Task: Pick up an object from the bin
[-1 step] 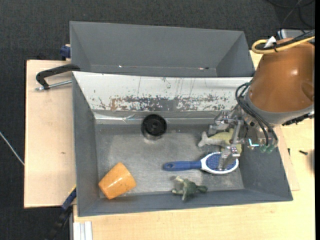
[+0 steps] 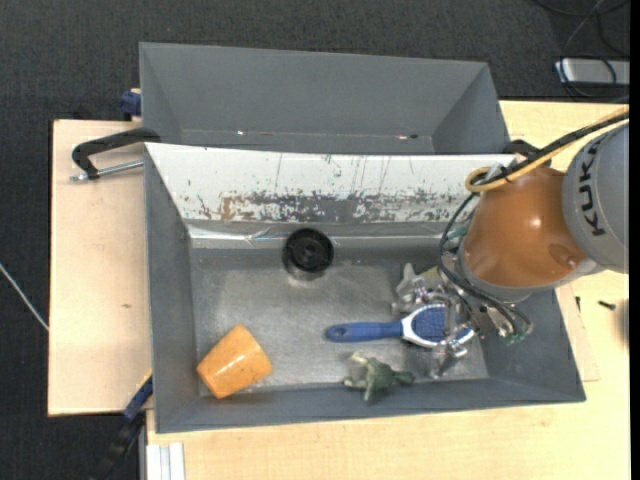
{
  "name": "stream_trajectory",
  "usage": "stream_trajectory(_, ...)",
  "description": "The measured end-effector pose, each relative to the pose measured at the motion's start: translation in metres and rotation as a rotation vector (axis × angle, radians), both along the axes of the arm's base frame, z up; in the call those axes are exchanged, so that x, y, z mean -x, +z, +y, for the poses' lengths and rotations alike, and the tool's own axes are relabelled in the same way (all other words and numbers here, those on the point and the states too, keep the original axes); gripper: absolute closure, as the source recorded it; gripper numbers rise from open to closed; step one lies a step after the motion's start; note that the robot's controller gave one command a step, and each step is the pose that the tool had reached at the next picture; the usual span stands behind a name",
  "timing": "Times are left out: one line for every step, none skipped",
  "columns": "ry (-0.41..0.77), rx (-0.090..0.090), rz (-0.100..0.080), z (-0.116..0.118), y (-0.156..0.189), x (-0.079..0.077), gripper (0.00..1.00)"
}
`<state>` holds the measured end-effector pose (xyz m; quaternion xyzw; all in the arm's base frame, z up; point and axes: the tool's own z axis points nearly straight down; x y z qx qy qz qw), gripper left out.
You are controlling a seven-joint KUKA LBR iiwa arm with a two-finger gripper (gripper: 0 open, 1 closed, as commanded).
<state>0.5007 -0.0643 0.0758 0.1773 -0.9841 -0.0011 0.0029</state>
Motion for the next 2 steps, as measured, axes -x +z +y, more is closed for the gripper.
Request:
stream_trajectory(0.000, 0.000, -0.006, 0.000, 0.003, -0.002, 1.00)
stream_trajectory(0.009, 0.002, -0.020, -0.007, 0.144, -0.014, 1.00)
